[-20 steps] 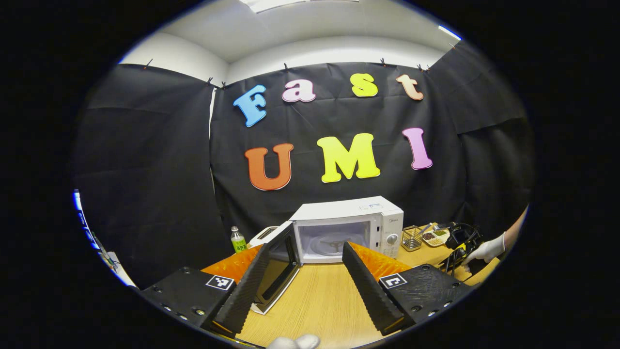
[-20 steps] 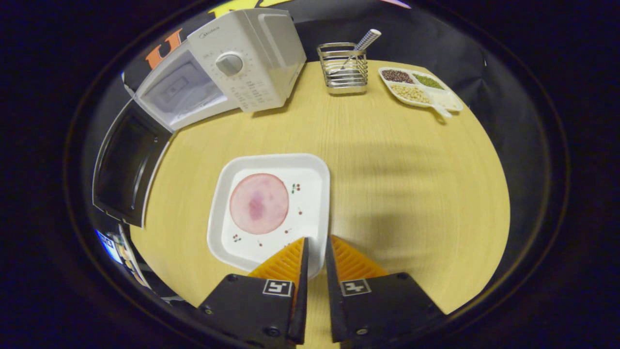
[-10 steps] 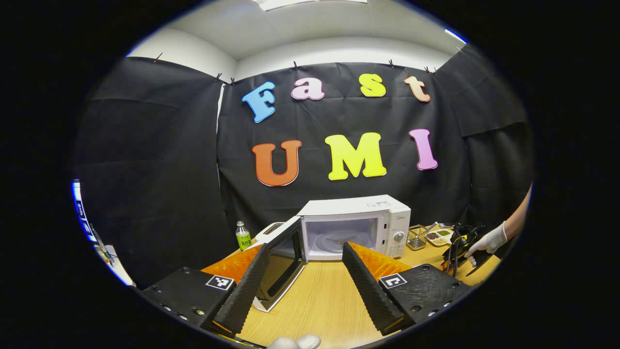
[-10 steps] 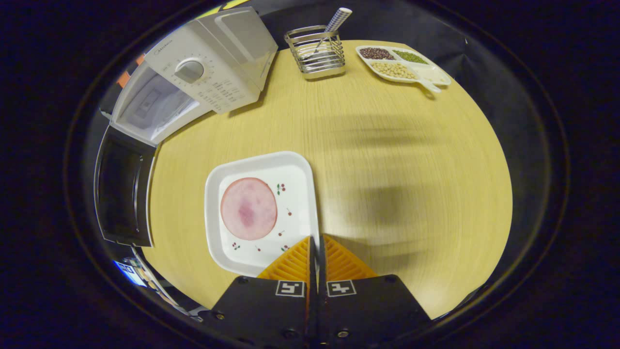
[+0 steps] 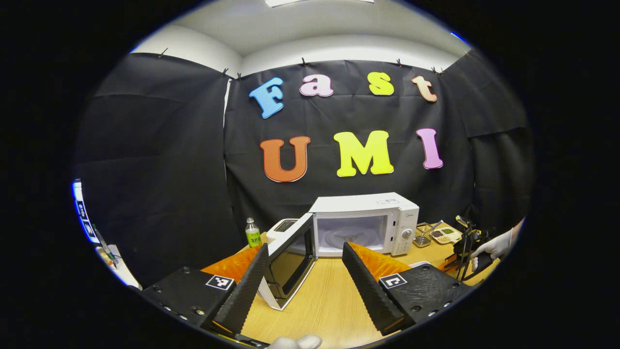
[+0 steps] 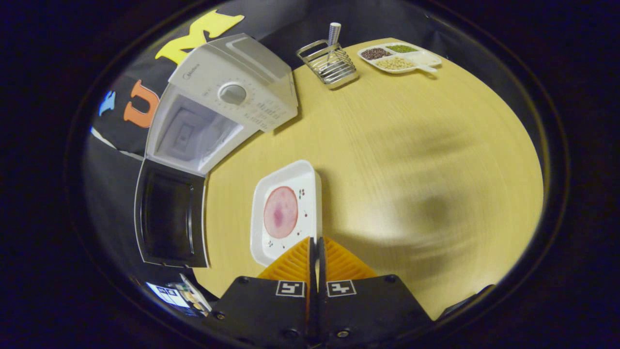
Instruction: Open the microwave oven with the left hand, put the food in, and close the microwave oven.
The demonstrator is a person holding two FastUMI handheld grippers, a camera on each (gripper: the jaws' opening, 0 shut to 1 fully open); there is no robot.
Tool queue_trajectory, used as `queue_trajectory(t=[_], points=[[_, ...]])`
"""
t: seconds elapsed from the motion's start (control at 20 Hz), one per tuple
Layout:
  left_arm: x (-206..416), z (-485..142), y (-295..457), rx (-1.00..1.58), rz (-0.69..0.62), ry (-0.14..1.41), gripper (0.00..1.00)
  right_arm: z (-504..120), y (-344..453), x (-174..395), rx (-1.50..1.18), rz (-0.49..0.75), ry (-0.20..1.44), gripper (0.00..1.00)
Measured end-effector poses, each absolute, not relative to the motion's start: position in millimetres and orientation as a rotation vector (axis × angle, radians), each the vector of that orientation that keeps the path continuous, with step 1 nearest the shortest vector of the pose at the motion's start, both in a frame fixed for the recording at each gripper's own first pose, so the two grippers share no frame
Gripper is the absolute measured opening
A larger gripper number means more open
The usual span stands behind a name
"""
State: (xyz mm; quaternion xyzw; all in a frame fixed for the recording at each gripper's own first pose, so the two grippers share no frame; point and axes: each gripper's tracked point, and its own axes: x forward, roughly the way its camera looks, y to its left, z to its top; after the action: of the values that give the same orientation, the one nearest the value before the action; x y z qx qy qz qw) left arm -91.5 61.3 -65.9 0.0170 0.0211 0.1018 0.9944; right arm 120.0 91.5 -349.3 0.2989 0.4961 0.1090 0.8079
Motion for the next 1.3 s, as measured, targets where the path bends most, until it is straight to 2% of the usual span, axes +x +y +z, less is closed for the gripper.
queue_trajectory(t=[0.55,0.7,0.95,1.05,1.1,1.15,1.3], points=[[-64,-53,53,0.062,0.135,0.056,0.93,-295,202,153,0.968,0.241,0.858,0.04],[-57,-58,47,0.073,0.11,0.063,0.93,-282,224,177,1.037,0.172,0.758,0.03],[-52,-80,46,0.088,0.117,0.079,0.93,-265,272,224,1.093,0.134,0.595,0.04],[-51,-90,47,0.087,0.123,0.091,0.93,-261,287,245,1.137,0.1,0.548,0.03],[-53,-95,52,0.094,0.136,0.096,0.93,-261,294,257,1.168,0.08,0.534,0.0],[-55,-99,57,0.102,0.146,0.103,0.93,-260,300,266,1.2,0.06,0.518,0.03],[-61,-109,71,0.112,0.174,0.127,0.93,-261,307,293,1.223,-0.011,0.478,0.03]])
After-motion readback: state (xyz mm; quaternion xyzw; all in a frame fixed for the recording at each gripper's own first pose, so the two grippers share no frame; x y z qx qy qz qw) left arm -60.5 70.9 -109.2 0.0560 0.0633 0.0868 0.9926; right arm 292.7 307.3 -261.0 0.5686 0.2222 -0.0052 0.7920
